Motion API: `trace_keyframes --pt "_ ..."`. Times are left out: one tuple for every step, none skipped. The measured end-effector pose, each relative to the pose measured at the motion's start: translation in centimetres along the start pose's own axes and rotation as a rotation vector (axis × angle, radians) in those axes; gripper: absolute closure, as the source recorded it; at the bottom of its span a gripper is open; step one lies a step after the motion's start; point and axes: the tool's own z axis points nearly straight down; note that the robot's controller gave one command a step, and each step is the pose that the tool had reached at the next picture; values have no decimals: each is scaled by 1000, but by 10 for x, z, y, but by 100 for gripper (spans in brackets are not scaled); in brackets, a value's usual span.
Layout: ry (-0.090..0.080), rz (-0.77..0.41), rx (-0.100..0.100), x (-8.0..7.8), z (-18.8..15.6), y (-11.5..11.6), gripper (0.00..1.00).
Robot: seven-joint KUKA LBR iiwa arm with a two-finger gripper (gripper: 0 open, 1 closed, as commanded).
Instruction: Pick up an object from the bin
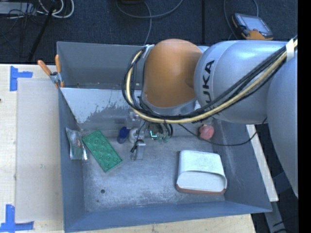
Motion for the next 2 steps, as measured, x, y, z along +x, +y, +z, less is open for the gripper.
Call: trace_keyframes --pt "-4 -227 1 -15 130 64 0" --pt "-16 -646 1 -3 39 54 0"
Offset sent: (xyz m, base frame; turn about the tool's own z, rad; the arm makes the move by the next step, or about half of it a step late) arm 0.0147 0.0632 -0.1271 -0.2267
